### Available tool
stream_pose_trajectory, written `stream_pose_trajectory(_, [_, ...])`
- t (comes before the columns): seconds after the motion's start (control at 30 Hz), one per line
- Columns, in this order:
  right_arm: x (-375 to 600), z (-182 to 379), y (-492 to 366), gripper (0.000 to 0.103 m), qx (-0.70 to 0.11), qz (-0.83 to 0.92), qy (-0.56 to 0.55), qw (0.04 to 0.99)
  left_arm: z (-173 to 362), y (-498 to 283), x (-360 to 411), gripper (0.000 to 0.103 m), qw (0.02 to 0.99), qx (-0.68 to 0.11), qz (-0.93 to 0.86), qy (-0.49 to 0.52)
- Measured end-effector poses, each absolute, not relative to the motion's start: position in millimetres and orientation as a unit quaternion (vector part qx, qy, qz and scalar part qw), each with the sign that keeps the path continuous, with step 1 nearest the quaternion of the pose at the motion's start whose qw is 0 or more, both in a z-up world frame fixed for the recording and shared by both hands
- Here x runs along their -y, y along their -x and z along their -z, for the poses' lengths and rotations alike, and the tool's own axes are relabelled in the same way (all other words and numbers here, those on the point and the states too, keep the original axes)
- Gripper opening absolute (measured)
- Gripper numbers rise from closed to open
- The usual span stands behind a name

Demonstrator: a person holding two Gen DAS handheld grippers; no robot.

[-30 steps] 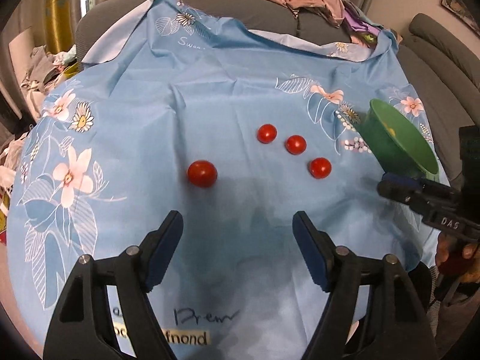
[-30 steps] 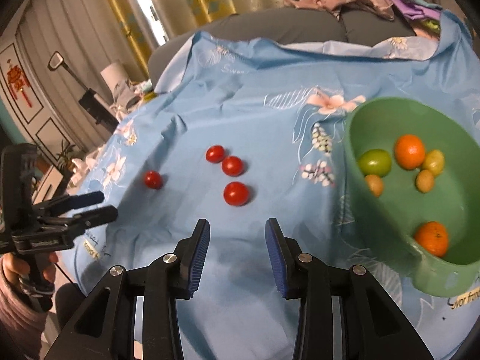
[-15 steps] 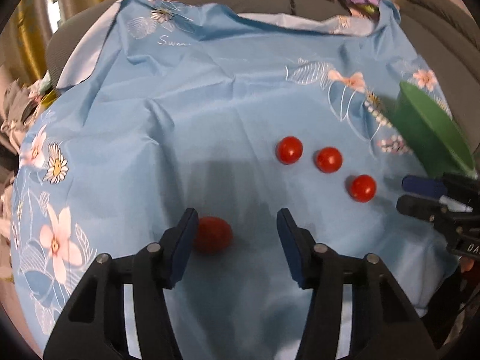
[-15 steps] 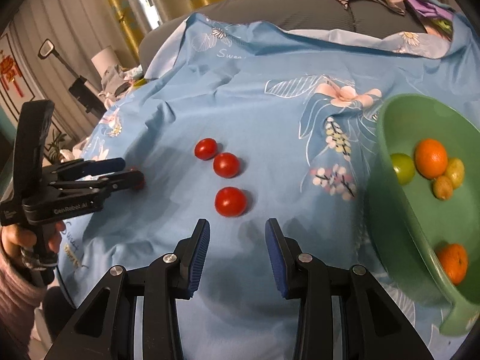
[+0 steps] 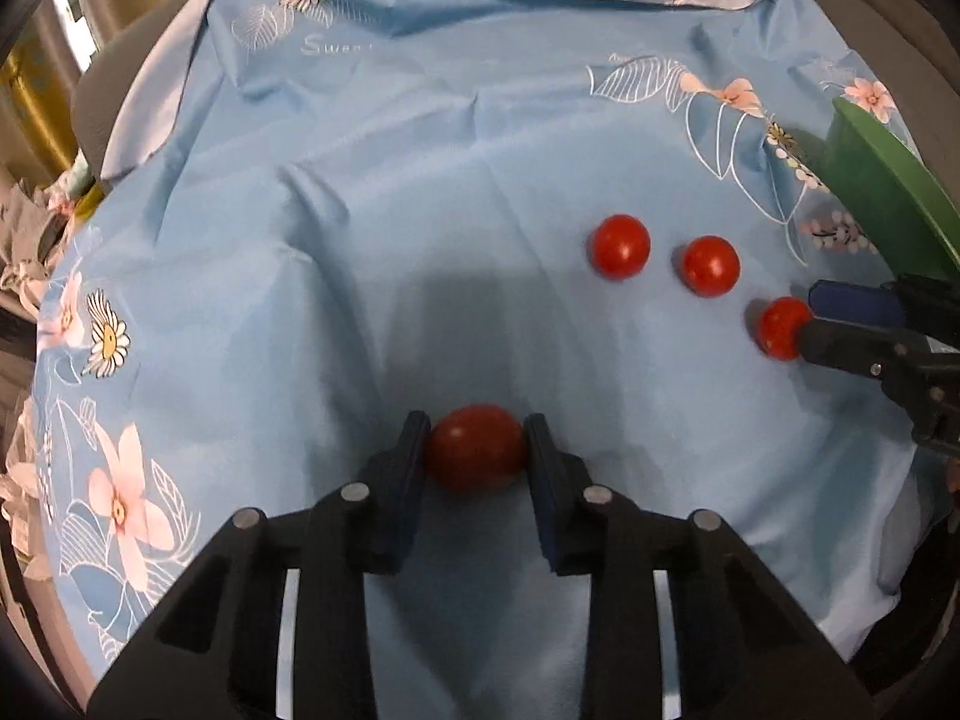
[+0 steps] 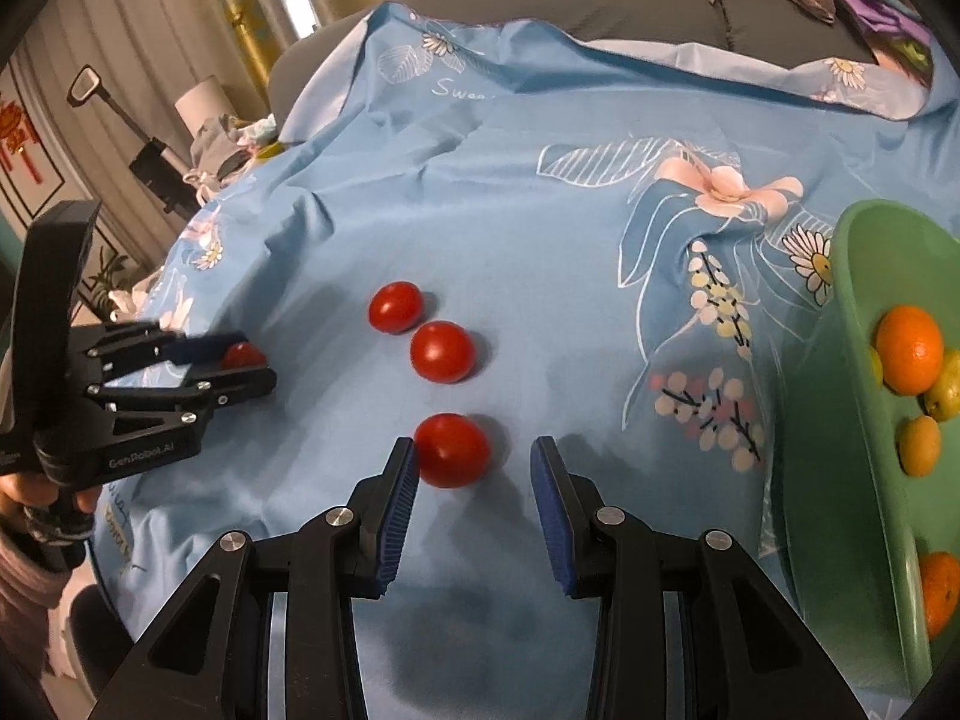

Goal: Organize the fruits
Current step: 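Grasp a red cherry tomato with the left tool while the right tool grasps another, then carry both red cherry tomatoes to the green bowl and release them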

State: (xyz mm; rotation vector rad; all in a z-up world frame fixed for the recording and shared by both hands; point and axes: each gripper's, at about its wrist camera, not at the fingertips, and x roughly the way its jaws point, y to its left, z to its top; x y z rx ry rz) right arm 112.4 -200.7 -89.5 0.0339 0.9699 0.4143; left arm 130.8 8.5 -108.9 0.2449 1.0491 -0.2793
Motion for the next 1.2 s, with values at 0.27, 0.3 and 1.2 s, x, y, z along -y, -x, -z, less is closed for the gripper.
stream_pose_trajectory(0.27, [195.9, 92.2, -119.0, 0.039, -0.467, -0.211, -0.014, 0.858, 108.5, -130.0, -11.4, 0.031, 0.851, -0.498, 0.145, -0.081])
stream_pose_trajectory(0.3, [194.2, 93.0, -120.1, 0.039, -0.468, -0.213, -0.013, 0.857, 109.2, -129.1, -11.4, 0.031, 0.85, -0.499, 0.149, -0.075])
stream_pose_trajectory(1.2, [207.5, 67.4, -97.4, 0.031, -0.436, -0.186, -0.018, 0.881, 76.0, -84.8, 12.8, 0.031, 0.861, -0.476, 0.174, -0.033])
